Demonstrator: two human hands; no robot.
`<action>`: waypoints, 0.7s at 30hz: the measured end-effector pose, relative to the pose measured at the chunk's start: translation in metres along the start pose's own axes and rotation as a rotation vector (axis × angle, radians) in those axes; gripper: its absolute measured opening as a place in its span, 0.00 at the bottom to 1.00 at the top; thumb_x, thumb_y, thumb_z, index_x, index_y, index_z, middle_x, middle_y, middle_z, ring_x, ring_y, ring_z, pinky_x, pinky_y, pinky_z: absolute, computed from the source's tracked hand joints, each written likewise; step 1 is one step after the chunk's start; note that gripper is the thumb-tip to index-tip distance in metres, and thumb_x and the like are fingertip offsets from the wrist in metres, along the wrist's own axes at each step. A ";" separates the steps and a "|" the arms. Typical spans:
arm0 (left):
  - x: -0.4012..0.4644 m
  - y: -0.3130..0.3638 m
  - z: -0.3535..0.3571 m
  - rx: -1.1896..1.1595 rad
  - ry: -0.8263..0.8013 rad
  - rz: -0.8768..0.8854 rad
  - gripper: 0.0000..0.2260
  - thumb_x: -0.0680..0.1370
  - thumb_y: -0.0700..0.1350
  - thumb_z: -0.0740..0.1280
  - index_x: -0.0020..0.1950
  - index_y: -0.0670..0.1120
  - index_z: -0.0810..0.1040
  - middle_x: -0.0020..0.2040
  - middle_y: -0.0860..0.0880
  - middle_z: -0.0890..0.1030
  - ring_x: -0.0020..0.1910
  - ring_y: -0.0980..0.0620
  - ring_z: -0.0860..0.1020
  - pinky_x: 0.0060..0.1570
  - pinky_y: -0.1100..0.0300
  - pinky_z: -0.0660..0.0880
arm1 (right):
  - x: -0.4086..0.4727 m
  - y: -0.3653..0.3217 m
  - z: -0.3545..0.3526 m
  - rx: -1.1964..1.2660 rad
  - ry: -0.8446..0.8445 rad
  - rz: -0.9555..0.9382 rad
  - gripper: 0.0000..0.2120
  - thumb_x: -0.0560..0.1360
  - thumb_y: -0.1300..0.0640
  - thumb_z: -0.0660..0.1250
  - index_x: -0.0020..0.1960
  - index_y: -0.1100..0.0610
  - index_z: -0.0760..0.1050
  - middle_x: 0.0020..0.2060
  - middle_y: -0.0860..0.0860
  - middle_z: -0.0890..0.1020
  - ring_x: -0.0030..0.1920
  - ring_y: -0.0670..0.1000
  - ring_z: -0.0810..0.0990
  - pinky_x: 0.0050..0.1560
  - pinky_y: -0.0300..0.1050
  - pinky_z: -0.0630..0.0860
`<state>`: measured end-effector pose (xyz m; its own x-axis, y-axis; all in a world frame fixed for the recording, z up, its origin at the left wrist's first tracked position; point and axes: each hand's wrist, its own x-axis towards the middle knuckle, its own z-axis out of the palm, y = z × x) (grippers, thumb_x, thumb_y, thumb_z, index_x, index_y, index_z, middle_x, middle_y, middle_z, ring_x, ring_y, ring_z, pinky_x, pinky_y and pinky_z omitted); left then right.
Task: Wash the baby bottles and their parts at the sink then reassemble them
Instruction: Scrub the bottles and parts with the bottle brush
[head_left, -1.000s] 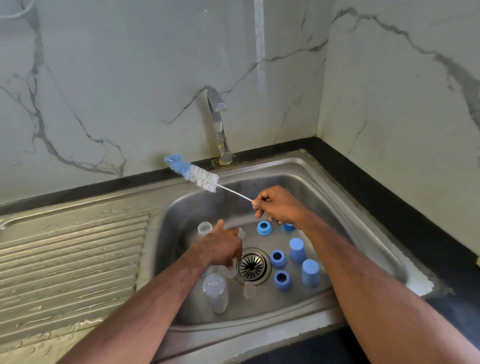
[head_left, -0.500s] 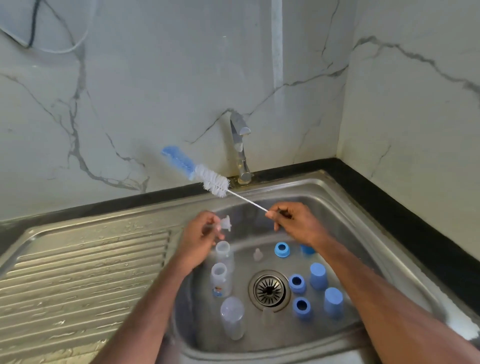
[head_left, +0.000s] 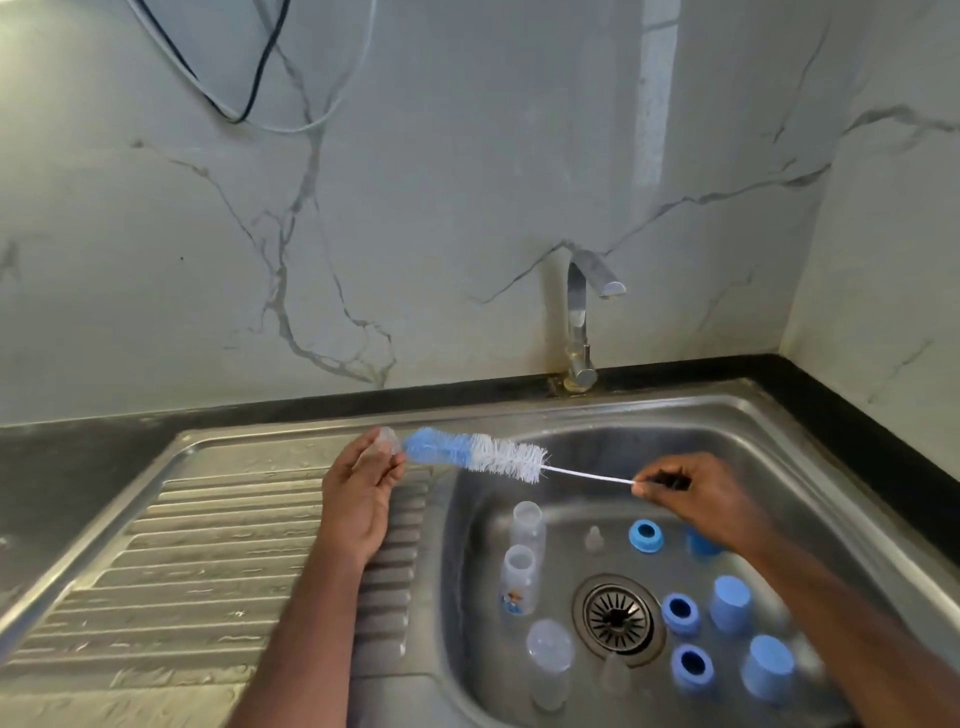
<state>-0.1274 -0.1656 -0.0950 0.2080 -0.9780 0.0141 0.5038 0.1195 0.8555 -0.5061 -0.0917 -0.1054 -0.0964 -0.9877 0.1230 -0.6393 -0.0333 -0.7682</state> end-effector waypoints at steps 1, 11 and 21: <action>0.000 -0.001 0.001 0.027 -0.025 0.008 0.09 0.78 0.31 0.67 0.56 0.42 0.80 0.51 0.41 0.81 0.47 0.48 0.80 0.48 0.63 0.82 | 0.000 0.000 0.000 -0.007 -0.009 -0.008 0.05 0.72 0.53 0.78 0.43 0.43 0.85 0.38 0.41 0.86 0.42 0.45 0.84 0.52 0.51 0.82; 0.003 0.000 -0.001 0.078 -0.118 0.002 0.11 0.79 0.31 0.65 0.58 0.40 0.79 0.57 0.38 0.80 0.49 0.47 0.83 0.52 0.58 0.82 | 0.000 0.005 -0.004 0.041 0.059 -0.036 0.10 0.72 0.56 0.78 0.40 0.40 0.85 0.38 0.39 0.86 0.43 0.43 0.84 0.53 0.48 0.81; -0.001 0.004 0.005 -0.045 -0.059 0.010 0.06 0.79 0.33 0.67 0.52 0.41 0.80 0.45 0.46 0.84 0.45 0.51 0.82 0.46 0.62 0.82 | -0.006 -0.004 -0.002 -0.007 -0.009 -0.103 0.13 0.70 0.58 0.79 0.41 0.40 0.83 0.39 0.37 0.86 0.43 0.40 0.84 0.51 0.42 0.81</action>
<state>-0.1293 -0.1649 -0.0892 0.1642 -0.9849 0.0542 0.5394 0.1356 0.8310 -0.5047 -0.0852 -0.1020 -0.0231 -0.9805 0.1954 -0.6510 -0.1335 -0.7472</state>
